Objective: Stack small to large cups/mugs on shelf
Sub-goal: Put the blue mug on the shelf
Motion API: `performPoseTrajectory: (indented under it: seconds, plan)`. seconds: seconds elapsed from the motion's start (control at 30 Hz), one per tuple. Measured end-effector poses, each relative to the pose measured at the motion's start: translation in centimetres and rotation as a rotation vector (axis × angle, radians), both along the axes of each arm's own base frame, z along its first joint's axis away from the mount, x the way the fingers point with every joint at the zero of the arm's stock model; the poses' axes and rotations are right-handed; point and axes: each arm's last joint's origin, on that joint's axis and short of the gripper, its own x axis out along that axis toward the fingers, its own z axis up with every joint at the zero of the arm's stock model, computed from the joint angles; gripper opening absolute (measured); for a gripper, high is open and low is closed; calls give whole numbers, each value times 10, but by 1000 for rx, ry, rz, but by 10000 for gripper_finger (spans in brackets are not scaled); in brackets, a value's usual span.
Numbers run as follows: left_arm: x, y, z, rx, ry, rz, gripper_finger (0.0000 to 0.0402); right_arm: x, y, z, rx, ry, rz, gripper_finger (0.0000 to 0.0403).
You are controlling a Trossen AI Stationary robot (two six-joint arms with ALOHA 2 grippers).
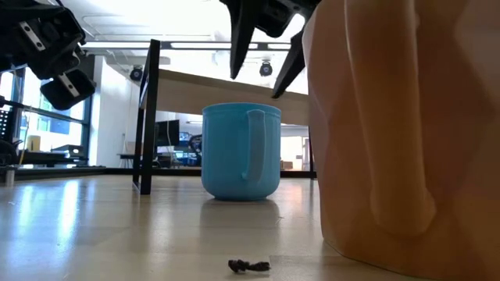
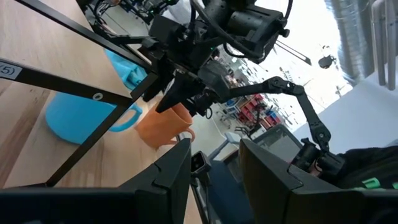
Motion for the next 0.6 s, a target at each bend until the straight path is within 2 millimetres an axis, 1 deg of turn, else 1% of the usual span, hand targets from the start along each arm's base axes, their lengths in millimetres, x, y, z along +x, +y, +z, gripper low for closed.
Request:
performPoseTrajectory:
  seconds: [0.17,0.4,0.6]
  plan:
    - [0,0,0,0,0,0,124,2,-3,-4,-12,10,-2,167]
    - [0,0,0,0,0,-7,124,7,-1,-20,-14,42,0,167]
    - [0,0,0,0,0,-8,124,6,-2,-23,-36,54,-5,167]
